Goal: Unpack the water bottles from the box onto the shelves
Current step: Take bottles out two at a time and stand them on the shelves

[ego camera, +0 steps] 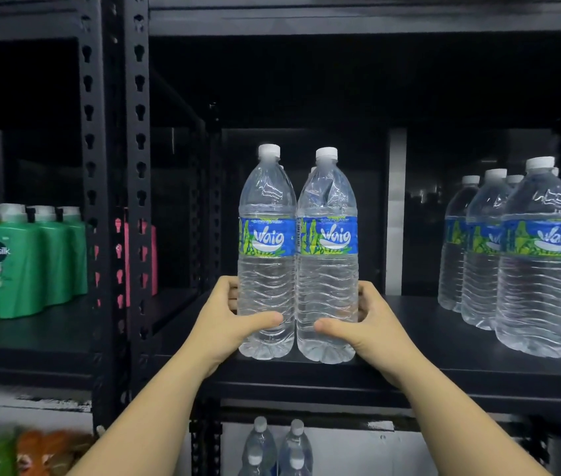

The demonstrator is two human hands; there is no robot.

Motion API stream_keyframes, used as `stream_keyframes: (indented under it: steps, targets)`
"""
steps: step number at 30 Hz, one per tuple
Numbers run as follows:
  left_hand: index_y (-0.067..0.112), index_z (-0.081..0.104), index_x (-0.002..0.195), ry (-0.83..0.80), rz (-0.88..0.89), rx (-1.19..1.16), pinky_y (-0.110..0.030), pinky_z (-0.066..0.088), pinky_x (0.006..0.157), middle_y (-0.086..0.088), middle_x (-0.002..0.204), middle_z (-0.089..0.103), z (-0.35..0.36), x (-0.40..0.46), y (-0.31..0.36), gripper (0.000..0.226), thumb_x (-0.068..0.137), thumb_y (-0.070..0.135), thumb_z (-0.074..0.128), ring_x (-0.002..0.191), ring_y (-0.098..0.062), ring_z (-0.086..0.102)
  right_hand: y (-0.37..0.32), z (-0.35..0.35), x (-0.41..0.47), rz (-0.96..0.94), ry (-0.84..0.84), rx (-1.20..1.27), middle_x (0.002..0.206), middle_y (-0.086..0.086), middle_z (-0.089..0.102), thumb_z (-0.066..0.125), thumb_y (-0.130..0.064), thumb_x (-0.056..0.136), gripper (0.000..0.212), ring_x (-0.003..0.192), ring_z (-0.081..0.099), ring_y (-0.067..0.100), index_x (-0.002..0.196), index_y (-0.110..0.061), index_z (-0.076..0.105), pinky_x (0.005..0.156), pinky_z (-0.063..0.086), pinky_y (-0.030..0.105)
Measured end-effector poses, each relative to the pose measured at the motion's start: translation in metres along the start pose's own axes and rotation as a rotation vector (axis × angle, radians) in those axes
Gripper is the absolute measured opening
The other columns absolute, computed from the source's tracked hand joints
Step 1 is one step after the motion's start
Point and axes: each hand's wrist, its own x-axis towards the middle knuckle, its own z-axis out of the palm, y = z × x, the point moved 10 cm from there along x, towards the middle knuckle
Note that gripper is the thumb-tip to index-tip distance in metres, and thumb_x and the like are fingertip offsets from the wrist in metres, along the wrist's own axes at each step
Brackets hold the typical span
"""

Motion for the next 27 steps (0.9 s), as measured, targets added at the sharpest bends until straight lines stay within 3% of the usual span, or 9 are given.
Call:
stream_keyframes:
  steps: [4, 7, 11, 15, 20, 27]
  targets:
    - [0.031, 0.065, 0.115, 0.059, -0.008, 0.021, -0.043, 0.062, 0.092, 0.006, 0.109, 0.078, -0.005, 0.0, -0.001, 0.085, 0.04, 0.047, 0.1, 0.1, -0.013, 0.073, 0.0, -0.002, 0.001, -0.005, 0.022, -0.023, 0.108, -0.012, 0.078, 0.098, -0.043, 0.051, 0.079, 0.098, 0.076, 0.008, 0.121, -0.032, 0.063, 0.091, 0.063, 0.04]
    - [0.032, 0.06, 0.118, 0.132, -0.016, 0.031, -0.043, 0.061, 0.094, 0.005, 0.115, 0.074, -0.011, 0.001, -0.003, 0.088, 0.04, 0.048, 0.097, 0.105, -0.013, 0.072, 0.002, -0.001, 0.005, -0.001, 0.028, -0.046, 0.107, -0.013, 0.079, 0.099, -0.035, 0.059, 0.073, 0.098, 0.075, 0.008, 0.123, -0.032, 0.065, 0.092, 0.063, 0.039]
    - [0.031, 0.055, 0.117, 0.181, -0.035, 0.037, -0.044, 0.058, 0.099, 0.006, 0.121, 0.069, -0.016, 0.004, -0.008, 0.089, 0.04, 0.052, 0.096, 0.112, -0.014, 0.069, 0.006, -0.002, 0.01, 0.031, 0.079, -0.069, 0.112, -0.007, 0.074, 0.102, -0.03, 0.063, 0.08, 0.095, 0.075, 0.006, 0.129, -0.032, 0.056, 0.09, 0.062, 0.035]
    - [0.032, 0.06, 0.117, 0.151, -0.072, 0.006, -0.045, 0.062, 0.094, 0.003, 0.117, 0.074, -0.013, 0.009, -0.013, 0.085, 0.044, 0.046, 0.101, 0.104, -0.014, 0.075, 0.01, -0.003, 0.013, 0.055, 0.108, -0.08, 0.112, -0.006, 0.072, 0.102, -0.032, 0.063, 0.074, 0.096, 0.074, 0.01, 0.119, -0.029, 0.053, 0.089, 0.062, 0.038]
    - [0.03, 0.062, 0.123, 0.093, -0.092, 0.028, -0.032, 0.06, 0.083, 0.004, 0.112, 0.077, -0.002, 0.014, -0.012, 0.069, 0.066, 0.032, 0.101, 0.096, -0.009, 0.077, 0.013, 0.001, 0.019, 0.065, 0.112, -0.107, 0.112, -0.01, 0.073, 0.099, -0.035, 0.068, 0.067, 0.097, 0.074, 0.008, 0.118, -0.031, 0.056, 0.091, 0.061, 0.038]
    - [0.033, 0.067, 0.122, 0.086, -0.087, 0.074, -0.039, 0.062, 0.09, 0.009, 0.101, 0.081, -0.003, 0.012, -0.013, 0.064, 0.067, 0.038, 0.099, 0.09, -0.008, 0.079, 0.011, 0.004, 0.016, 0.053, 0.114, -0.177, 0.111, -0.013, 0.072, 0.093, -0.041, 0.075, 0.068, 0.096, 0.072, 0.004, 0.13, -0.03, 0.053, 0.094, 0.06, 0.039]
